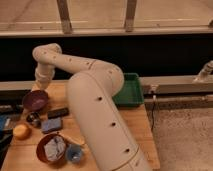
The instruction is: Place fork in purple bowl
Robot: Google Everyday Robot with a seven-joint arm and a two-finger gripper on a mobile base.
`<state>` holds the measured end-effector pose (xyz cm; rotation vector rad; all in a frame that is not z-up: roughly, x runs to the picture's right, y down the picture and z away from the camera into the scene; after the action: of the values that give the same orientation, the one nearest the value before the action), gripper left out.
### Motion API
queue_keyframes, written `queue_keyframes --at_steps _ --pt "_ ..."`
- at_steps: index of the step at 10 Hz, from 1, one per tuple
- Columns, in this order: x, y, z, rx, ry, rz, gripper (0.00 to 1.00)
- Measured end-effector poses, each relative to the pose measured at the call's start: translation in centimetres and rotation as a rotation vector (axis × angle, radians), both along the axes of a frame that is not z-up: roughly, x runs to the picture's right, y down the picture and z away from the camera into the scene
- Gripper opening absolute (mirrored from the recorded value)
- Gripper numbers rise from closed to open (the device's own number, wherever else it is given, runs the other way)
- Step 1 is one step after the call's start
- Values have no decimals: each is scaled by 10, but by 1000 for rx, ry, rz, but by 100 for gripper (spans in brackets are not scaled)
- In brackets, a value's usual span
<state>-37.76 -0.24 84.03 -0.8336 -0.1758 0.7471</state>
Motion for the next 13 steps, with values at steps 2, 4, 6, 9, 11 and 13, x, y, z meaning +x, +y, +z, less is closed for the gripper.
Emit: queue_keyframes --at_steps 2,4,6,9,11,13 --pt "-20 11 -2 -19 -37 -34 0" --pt "-31 16 0 -32 -62 -50 0" --pt "-39 21 3 -47 -78 -60 0" --pt "-35 33 23 -98 -73 -52 19" --pt "-37 40 32 -126 -69 -52 39" --pt "-35 41 35 -138 -65 -50 57"
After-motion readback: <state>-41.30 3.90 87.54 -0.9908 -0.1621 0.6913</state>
